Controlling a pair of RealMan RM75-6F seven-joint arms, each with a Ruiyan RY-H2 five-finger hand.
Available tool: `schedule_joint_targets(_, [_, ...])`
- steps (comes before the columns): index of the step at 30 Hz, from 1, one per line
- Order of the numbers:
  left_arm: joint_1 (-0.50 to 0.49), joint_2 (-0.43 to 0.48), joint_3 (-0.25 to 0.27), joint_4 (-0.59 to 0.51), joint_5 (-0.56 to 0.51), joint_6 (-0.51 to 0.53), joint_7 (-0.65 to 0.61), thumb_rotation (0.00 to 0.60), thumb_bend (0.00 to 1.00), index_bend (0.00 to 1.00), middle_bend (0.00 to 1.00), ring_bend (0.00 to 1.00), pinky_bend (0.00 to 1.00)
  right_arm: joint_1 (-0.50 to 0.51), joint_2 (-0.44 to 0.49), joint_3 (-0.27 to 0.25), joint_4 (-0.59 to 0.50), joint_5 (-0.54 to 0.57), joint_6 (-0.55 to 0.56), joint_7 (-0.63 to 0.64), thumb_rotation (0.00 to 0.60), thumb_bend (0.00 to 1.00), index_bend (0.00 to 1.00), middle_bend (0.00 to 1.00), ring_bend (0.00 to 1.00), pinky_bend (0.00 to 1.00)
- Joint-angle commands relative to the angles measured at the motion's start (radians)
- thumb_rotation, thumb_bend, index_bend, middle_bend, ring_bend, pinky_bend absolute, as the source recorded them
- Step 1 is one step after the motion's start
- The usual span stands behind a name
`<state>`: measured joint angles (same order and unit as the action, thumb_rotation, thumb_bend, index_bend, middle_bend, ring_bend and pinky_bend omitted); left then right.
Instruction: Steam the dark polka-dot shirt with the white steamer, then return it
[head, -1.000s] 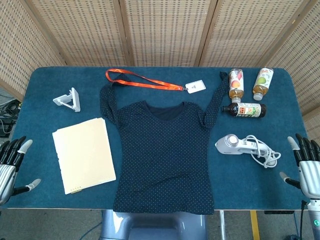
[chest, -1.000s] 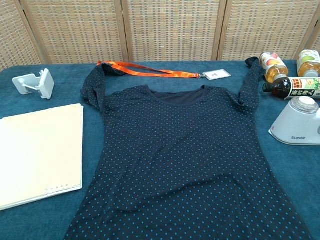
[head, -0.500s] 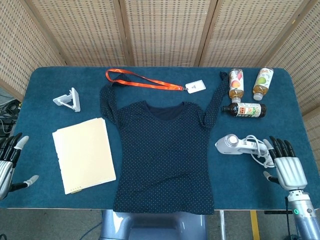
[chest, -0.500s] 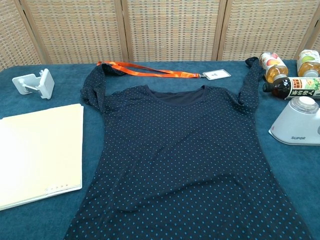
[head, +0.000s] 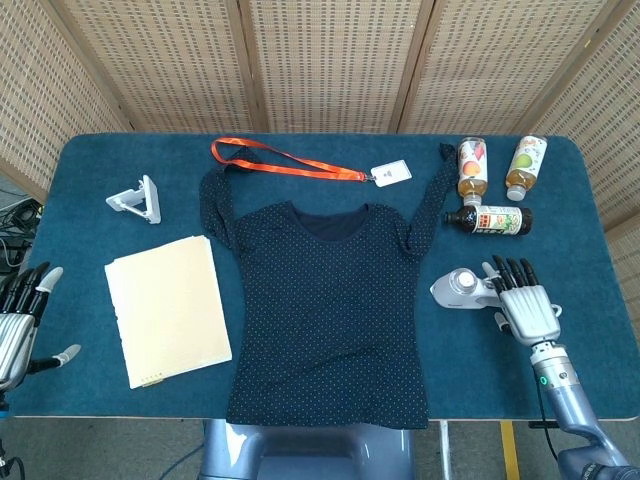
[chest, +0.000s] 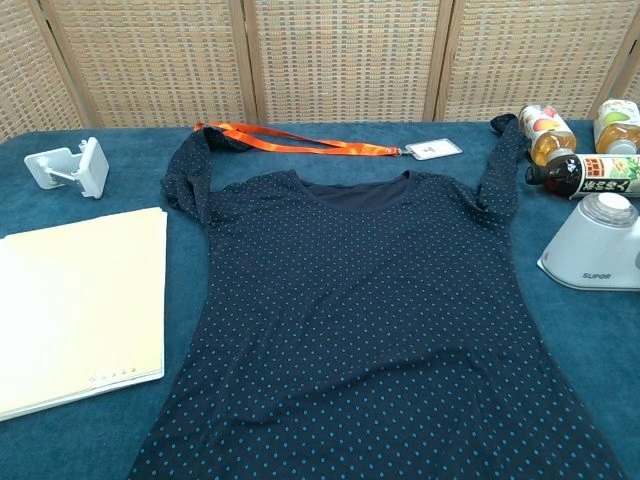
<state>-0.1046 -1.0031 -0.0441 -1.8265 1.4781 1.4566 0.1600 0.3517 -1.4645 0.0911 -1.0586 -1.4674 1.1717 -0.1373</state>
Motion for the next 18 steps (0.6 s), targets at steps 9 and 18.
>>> schedule_joint_targets(9, [-0.009, -0.006, -0.002, -0.002, -0.012, -0.015, 0.014, 0.6, 0.0, 0.0, 0.0, 0.0, 0.0, 0.034, -0.047, 0.017, 0.099, 0.033, -0.043, 0.008, 0.6, 0.49, 0.0, 0.0, 0.0, 0.0])
schedule_joint_targets(18, [-0.01, -0.006, -0.003, -0.003, -0.017, -0.016, 0.014, 0.6, 0.0, 0.0, 0.0, 0.0, 0.0, 0.07, -0.098, 0.029, 0.204, 0.05, -0.077, 0.011, 0.6, 0.5, 0.0, 0.0, 0.0, 0.0])
